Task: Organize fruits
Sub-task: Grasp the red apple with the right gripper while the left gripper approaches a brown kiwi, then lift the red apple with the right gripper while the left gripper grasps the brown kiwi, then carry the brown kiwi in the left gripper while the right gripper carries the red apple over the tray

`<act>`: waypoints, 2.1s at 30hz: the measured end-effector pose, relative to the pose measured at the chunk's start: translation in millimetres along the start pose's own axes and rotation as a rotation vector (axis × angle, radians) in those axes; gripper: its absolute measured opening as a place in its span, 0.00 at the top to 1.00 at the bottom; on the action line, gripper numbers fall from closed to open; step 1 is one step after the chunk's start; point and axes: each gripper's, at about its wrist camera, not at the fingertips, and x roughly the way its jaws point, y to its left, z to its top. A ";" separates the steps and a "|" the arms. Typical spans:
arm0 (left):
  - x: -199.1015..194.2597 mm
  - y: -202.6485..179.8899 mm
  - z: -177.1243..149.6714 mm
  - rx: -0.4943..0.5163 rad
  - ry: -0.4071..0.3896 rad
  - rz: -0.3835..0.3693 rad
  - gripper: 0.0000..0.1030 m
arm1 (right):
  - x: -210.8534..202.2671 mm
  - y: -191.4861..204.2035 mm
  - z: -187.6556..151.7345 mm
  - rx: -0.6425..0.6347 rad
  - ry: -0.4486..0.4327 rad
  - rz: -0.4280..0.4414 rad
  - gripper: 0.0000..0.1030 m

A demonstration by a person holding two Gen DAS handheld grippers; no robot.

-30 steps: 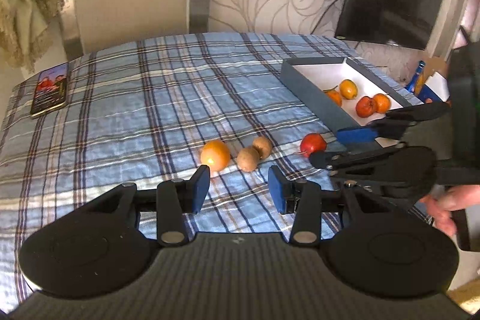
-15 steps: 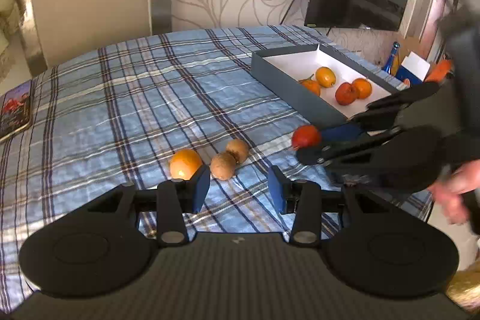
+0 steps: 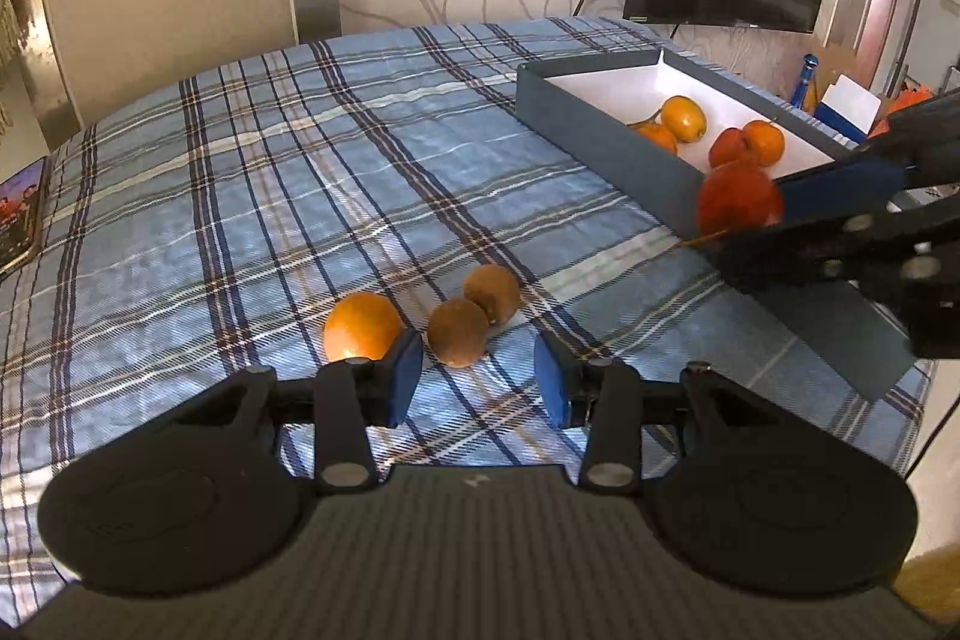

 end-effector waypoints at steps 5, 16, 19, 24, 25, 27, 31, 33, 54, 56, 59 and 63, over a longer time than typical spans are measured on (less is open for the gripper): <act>5.0 2.8 -0.2 -0.010 0.000 0.007 0.61 | -4.4 1.0 0.6 -0.009 -0.008 0.002 0.70; 2.1 5.6 -1.7 -0.042 -0.008 0.015 0.74 | -8.5 0.8 0.3 -0.004 -0.014 0.010 0.70; -3.4 5.2 -3.9 -0.050 -0.007 0.016 0.74 | -9.5 0.6 0.3 -0.002 -0.016 0.016 0.70; -15.7 7.1 -7.6 -0.067 -0.011 0.018 0.74 | -12.5 2.0 0.1 -0.005 -0.022 0.031 0.70; -18.0 7.6 -8.6 -0.071 -0.011 0.019 0.74 | -12.9 2.2 0.1 -0.005 -0.023 0.035 0.70; -21.9 8.7 -10.7 -0.077 -0.008 0.025 0.74 | -13.9 2.8 -0.4 -0.005 -0.024 0.042 0.70; -29.2 11.6 -15.8 -0.096 -0.004 0.038 0.74 | -14.1 3.6 -3.1 0.002 -0.021 0.059 0.70; -33.4 13.5 -17.6 -0.111 -0.006 0.047 0.74 | -14.6 4.9 -4.7 0.003 -0.020 0.068 0.70; -48.9 1.4 -22.6 -0.117 -0.012 0.082 0.74 | -32.1 2.0 -17.8 0.021 -0.036 0.091 0.70; -52.4 -2.0 -19.0 -0.113 -0.022 0.075 0.74 | -34.4 -0.1 -18.6 0.024 -0.041 0.091 0.70; -57.2 -5.9 -14.2 -0.110 -0.037 0.070 0.74 | -37.1 -1.2 -19.4 0.024 -0.046 0.094 0.70; -61.3 -6.9 -10.9 -0.123 -0.039 0.069 0.74 | -41.1 -1.9 -19.5 0.022 -0.056 0.098 0.70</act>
